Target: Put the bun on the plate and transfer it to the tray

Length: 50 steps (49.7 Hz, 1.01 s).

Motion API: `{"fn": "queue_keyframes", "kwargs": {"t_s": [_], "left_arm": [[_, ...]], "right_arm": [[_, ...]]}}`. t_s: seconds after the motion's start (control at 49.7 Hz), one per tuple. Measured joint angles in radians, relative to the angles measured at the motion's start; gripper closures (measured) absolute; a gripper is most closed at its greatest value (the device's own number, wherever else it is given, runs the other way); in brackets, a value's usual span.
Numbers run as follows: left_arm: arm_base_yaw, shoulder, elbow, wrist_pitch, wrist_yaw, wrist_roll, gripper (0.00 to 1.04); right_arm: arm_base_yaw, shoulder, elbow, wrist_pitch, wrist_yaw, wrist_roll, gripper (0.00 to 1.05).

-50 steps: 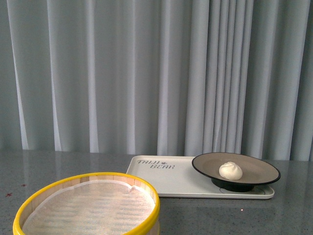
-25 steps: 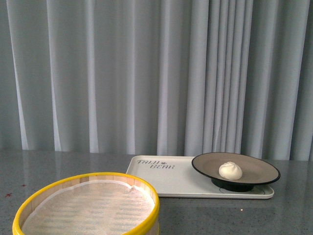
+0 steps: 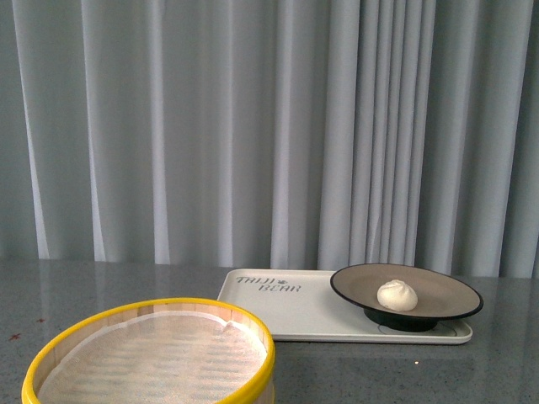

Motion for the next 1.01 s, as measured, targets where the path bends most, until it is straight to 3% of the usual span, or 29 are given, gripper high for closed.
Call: {"fn": "queue_keyframes", "kwargs": {"t_s": [0.463,0.563,0.764,1.006], "left_arm": [[0.0,0.0,0.0,0.0,0.0,0.0,0.07],[0.0,0.0,0.0,0.0,0.0,0.0,0.07],[0.0,0.0,0.0,0.0,0.0,0.0,0.07],[0.0,0.0,0.0,0.0,0.0,0.0,0.07]], "right_arm": [[0.0,-0.122,0.0,-0.122,0.0,0.0,1.03],[0.0,-0.254,0.0,-0.287,-0.002,0.0,1.03],[0.0,-0.29,0.0,-0.296,-0.002,0.0,1.03],[0.0,-0.29,0.0,-0.296,-0.003,0.0,0.5]]}}
